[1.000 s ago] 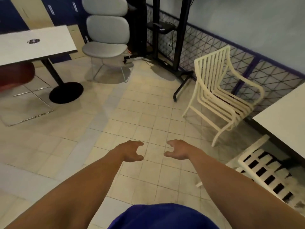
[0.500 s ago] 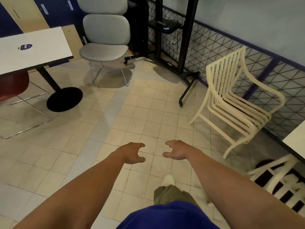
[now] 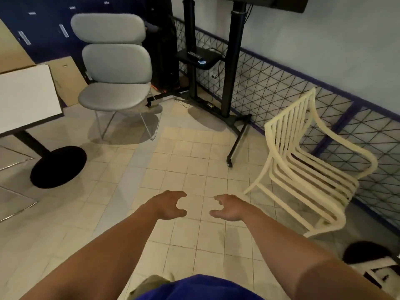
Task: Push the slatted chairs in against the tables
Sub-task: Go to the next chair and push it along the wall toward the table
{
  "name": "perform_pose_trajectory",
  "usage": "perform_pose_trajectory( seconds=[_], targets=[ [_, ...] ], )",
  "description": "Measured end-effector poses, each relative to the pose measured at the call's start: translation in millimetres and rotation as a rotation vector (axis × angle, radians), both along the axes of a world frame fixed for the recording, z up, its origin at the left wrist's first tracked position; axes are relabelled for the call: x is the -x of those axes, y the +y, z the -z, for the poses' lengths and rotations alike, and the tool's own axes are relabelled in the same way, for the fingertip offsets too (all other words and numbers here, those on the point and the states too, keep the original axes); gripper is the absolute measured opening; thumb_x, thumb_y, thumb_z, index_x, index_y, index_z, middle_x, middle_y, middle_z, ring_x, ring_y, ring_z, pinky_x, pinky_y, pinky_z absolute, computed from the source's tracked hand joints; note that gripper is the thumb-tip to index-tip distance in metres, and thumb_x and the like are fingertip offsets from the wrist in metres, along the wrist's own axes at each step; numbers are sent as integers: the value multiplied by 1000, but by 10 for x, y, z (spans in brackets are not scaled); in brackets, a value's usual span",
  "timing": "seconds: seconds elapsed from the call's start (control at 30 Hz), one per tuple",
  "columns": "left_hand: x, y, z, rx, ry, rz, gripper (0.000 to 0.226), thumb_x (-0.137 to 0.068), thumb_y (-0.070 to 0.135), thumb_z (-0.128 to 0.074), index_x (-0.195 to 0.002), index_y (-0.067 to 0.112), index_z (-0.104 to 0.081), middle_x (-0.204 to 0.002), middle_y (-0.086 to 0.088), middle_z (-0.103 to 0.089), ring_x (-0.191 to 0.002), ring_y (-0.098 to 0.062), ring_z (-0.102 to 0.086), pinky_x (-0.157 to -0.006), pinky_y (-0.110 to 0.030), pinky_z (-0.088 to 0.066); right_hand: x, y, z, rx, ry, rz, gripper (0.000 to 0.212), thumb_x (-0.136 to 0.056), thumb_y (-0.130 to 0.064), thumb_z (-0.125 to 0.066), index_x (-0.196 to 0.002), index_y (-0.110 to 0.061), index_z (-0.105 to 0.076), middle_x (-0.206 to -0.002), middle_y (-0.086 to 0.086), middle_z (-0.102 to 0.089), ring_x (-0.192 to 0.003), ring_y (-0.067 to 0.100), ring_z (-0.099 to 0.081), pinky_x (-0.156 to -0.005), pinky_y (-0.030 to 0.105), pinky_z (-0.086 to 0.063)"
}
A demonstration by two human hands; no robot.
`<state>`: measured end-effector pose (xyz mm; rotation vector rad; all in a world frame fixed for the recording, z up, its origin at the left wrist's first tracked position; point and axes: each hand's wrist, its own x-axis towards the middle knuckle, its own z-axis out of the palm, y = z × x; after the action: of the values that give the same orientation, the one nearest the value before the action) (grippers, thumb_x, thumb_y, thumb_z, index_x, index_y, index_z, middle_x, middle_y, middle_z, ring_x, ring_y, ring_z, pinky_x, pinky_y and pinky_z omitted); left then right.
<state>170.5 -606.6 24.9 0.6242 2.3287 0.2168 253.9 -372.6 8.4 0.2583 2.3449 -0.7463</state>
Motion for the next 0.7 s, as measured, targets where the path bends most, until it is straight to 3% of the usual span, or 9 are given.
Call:
perform_pose_trajectory(
  seconds=[0.4,0.7],
  targets=[
    [2549,641,139,38,36,325,75,-91,50,-64,-155,31,-31,-156,-3,-41,-136,-21,-46,-111,-37,-39,1764,255,148,-14,28,280,83,-92,-56,-57,-156,-17,-23,-159,4,-31,-143,19,-33,-113,28,-28],
    [4077,1397,-143,86,82,587,77,-91,51,-63,-157,33,-27,-158,-3,-36,-140,-22,-40,-112,-34,-37,2889,515,-26,41,85,518,86,-91,-60,-56,-158,-19,-20,-162,2,-26,-145,20,-31,-114,29,-25]
  ],
)
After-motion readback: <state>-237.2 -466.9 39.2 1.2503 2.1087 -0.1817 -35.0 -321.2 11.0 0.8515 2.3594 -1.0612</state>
